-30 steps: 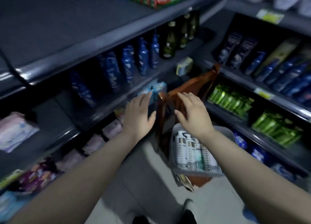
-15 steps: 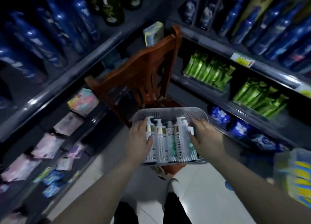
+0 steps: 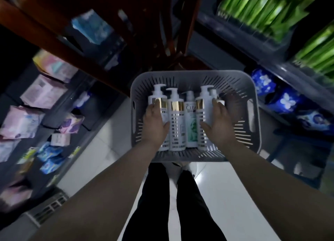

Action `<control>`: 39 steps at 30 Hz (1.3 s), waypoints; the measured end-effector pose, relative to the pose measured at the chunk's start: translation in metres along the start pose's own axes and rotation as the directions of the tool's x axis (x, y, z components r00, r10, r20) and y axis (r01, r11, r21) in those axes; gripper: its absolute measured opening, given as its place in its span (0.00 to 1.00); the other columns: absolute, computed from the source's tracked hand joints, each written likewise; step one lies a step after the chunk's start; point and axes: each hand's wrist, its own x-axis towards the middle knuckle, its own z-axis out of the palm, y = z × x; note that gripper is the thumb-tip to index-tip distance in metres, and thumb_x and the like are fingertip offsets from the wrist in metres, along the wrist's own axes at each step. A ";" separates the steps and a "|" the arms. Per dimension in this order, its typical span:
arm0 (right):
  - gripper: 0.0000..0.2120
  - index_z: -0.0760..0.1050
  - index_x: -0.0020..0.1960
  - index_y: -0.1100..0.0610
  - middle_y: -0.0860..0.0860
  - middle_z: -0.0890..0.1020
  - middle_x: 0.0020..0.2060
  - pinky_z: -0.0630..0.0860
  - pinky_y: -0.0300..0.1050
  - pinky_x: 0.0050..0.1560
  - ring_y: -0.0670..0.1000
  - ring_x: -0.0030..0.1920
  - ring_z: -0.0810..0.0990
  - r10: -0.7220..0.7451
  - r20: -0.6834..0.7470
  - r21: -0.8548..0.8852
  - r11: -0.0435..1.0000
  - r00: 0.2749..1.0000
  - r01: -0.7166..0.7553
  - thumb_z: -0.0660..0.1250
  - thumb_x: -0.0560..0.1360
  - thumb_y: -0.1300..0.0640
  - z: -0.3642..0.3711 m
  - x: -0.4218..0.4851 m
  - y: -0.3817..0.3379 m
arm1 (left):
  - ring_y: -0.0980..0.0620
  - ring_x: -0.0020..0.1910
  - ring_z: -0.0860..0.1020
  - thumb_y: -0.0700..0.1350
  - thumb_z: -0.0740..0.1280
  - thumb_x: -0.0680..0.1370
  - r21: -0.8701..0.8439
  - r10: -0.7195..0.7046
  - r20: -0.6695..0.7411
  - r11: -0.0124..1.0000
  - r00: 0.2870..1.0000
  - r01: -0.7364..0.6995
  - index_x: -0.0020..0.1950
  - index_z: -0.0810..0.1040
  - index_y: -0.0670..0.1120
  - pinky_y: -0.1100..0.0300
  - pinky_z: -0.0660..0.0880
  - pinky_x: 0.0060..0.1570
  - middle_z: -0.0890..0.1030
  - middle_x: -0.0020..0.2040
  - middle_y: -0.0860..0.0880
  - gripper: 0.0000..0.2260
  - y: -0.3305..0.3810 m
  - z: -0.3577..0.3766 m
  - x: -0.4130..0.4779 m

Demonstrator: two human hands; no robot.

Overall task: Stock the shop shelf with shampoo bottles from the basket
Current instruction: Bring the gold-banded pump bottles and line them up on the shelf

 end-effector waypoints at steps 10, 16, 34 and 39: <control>0.54 0.39 0.78 0.55 0.64 0.68 0.67 0.72 0.51 0.58 0.63 0.63 0.72 0.227 0.083 0.094 0.968 0.970 -0.234 0.75 0.69 0.47 0.029 0.023 0.007 | 0.42 0.62 0.75 0.51 0.74 0.73 -0.169 -0.287 0.074 0.940 0.955 0.295 0.79 0.44 0.45 0.53 0.72 0.60 0.67 0.71 0.38 0.47 -0.009 0.013 0.027; 0.49 0.52 0.76 0.56 0.51 0.78 0.59 0.77 0.48 0.57 0.50 0.55 0.79 0.284 0.143 0.461 0.828 0.948 -0.318 0.78 0.65 0.58 0.014 0.024 0.007 | 0.45 0.55 0.78 0.51 0.75 0.70 -0.320 -0.367 0.070 0.873 0.928 0.369 0.73 0.57 0.46 0.51 0.78 0.52 0.76 0.62 0.44 0.38 -0.005 0.012 0.027; 0.30 0.69 0.64 0.54 0.53 0.81 0.50 0.77 0.50 0.52 0.54 0.51 0.81 -0.224 0.253 0.859 0.499 0.941 -0.113 0.69 0.63 0.61 -0.162 -0.069 -0.106 | 0.52 0.56 0.79 0.38 0.74 0.71 -0.686 -0.033 -0.019 0.727 0.999 0.011 0.71 0.61 0.49 0.45 0.75 0.59 0.79 0.58 0.51 0.33 0.096 -0.184 -0.089; 0.22 0.73 0.62 0.49 0.50 0.84 0.51 0.79 0.46 0.50 0.51 0.51 0.83 -0.381 0.212 0.863 0.506 0.900 0.011 0.68 0.69 0.61 -0.193 -0.102 -0.164 | 0.51 0.54 0.81 0.39 0.75 0.70 -0.732 -0.018 -0.136 0.675 0.991 -0.088 0.70 0.63 0.47 0.50 0.78 0.53 0.80 0.58 0.46 0.33 0.102 -0.251 -0.139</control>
